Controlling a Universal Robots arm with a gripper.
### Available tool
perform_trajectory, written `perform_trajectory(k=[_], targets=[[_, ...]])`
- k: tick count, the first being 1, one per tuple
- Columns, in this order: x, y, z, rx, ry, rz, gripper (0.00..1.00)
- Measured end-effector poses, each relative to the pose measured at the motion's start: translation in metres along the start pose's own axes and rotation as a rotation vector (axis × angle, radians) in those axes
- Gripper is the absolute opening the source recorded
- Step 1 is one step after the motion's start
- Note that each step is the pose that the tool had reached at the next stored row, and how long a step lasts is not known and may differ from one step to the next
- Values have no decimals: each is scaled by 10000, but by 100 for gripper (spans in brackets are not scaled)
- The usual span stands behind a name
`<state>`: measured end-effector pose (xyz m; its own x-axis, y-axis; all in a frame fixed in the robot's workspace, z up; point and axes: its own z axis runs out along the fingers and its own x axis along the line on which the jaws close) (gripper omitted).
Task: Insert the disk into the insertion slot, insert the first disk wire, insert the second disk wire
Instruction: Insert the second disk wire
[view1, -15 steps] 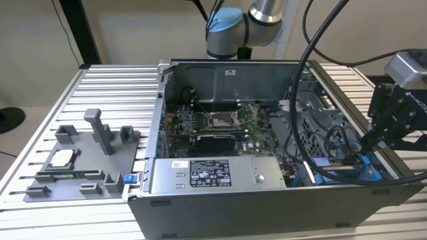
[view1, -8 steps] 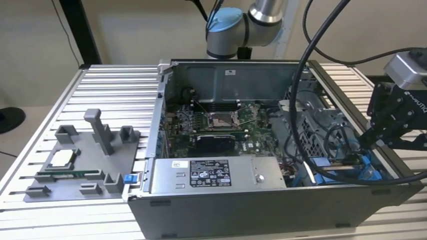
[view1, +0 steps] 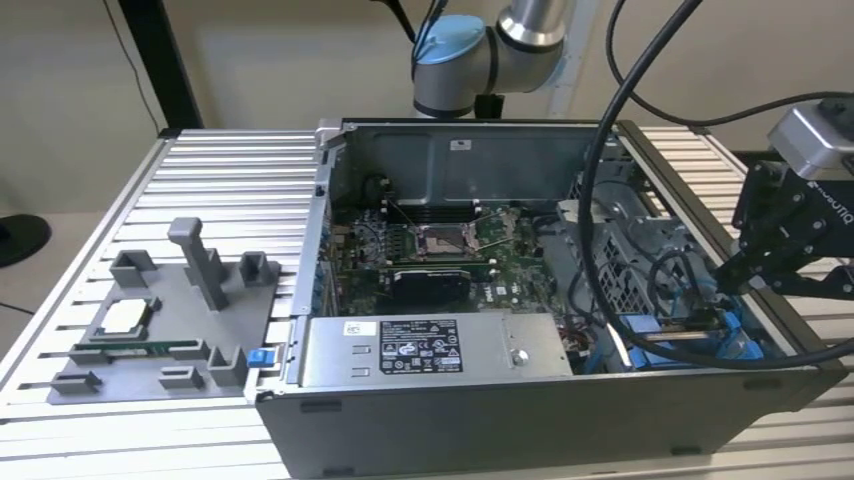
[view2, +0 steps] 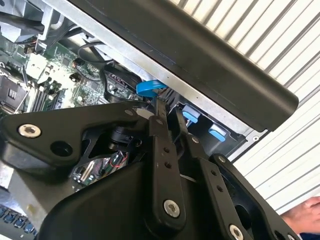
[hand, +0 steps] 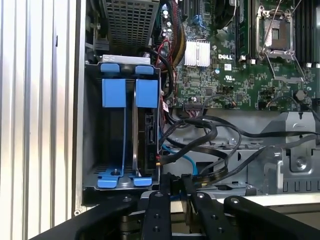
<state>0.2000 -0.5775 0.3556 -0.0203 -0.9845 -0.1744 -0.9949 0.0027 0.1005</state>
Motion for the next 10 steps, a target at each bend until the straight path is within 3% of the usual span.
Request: perform_trajectory(k=[7, 8, 10], targets=[[0, 0, 0, 0, -1, 0, 100], [1, 0, 0, 0, 0, 0, 0], [1, 0, 0, 0, 0, 0, 0]])
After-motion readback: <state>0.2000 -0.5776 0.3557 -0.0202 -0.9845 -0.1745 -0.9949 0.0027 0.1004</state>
